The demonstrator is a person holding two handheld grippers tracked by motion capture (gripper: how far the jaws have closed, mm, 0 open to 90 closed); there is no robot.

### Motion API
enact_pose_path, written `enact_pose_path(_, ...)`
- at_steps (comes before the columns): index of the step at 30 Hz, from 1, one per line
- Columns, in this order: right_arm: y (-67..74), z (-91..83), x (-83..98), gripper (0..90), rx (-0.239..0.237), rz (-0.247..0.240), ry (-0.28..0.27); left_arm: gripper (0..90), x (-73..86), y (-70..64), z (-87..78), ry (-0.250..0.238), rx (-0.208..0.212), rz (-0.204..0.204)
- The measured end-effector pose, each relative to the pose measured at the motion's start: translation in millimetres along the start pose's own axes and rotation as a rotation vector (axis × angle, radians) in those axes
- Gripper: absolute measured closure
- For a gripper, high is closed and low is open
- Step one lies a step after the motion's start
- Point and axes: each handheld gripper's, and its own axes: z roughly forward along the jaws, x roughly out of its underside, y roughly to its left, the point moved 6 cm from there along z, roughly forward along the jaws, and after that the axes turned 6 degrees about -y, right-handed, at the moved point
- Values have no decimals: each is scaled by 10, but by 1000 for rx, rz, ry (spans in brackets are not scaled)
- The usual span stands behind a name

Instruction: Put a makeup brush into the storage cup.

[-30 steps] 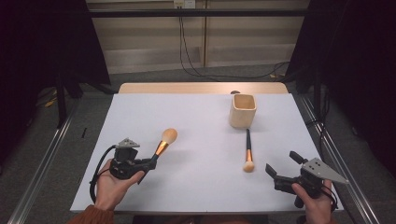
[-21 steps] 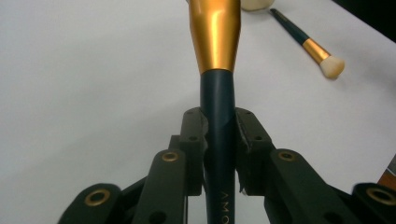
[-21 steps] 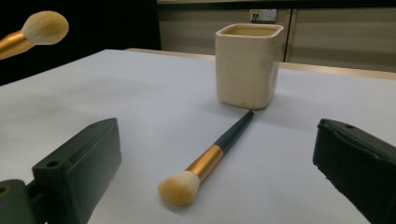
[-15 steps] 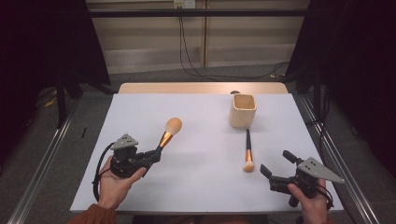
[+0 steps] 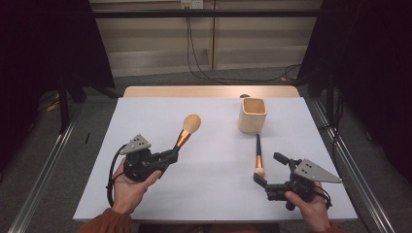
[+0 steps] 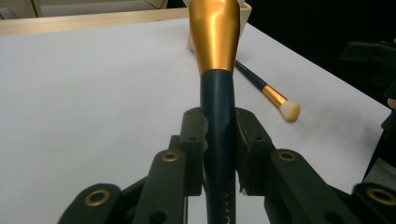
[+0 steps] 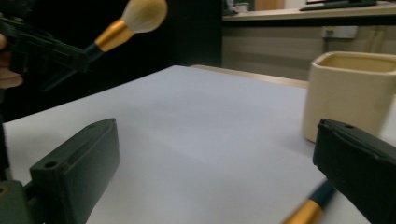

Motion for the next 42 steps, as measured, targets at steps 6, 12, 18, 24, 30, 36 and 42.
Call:
enact_pose_path(6,160,192,-95,4,-98,5,-20,754,-57,-93,46,-25,23,14)
enact_pose_path(12,296,391,-190,6,-167,13,-24,754,-93,-151,74,-46,44,20)
enact_pose_path(18,401,577,-270,4,-215,21,-18,754,-129,-168,92,-63,39,17)
enact_pose_path(24,481,749,-356,2,-246,37,-29,754,-136,-219,126,-63,57,24)
enact_pose_path(30,536,874,-419,1,-271,43,-37,754,-173,-256,153,-81,63,32)
enact_pose_path(36,531,948,-442,2,-284,61,-32,754,-243,-331,216,-94,84,47)
enact_pose_path(42,532,1007,-488,20,-292,78,-37,754,-293,-425,290,-97,102,68)
